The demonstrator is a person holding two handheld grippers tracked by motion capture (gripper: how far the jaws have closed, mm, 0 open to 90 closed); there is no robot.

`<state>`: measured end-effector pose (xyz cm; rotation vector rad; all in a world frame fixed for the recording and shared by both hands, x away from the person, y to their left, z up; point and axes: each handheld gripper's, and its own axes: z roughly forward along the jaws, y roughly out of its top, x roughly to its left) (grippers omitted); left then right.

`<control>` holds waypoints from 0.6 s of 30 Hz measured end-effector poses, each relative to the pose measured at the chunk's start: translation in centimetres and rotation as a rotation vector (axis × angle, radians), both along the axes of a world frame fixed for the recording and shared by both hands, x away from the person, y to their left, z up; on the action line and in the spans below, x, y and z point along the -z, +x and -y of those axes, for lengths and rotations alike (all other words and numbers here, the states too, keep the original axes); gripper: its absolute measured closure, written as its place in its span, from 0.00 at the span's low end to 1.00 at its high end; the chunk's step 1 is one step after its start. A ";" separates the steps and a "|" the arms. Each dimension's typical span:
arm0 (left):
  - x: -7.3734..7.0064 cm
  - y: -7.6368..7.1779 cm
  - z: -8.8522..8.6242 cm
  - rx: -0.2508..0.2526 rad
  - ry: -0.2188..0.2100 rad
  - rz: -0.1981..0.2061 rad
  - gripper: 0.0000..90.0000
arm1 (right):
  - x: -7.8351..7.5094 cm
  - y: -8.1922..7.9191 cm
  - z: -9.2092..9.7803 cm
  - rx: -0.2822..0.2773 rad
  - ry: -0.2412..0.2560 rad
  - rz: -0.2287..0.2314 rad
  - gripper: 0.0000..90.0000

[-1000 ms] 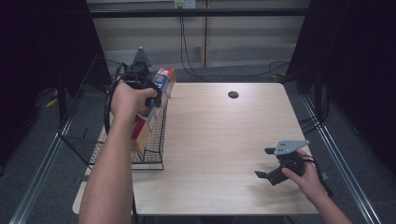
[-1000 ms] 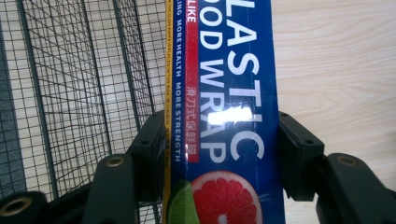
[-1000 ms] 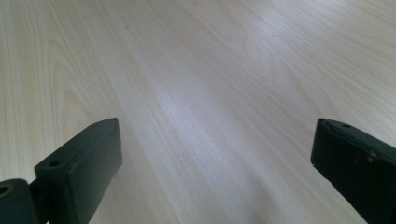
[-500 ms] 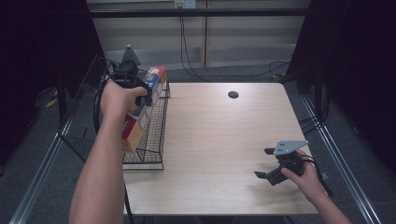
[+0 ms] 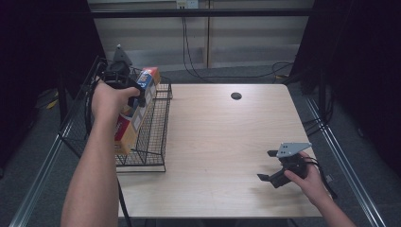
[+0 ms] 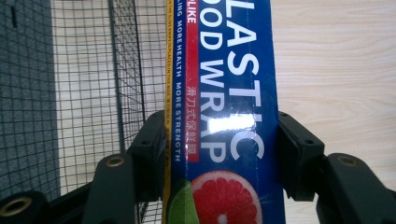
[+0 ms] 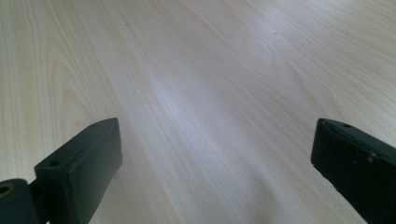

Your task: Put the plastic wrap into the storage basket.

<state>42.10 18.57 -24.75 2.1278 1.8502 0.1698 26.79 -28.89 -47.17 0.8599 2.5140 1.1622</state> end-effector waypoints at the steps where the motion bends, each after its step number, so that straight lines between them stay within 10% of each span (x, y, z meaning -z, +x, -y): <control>1: 0.0 0.0 -0.1 -0.006 0.000 -0.001 0.49 | 0.0 0.0 0.0 0.001 0.000 0.000 0.02; 18: -0.7 -0.4 -2.3 -0.053 -0.002 0.019 0.49 | 0.1 0.0 -0.1 0.004 -0.001 -0.001 0.02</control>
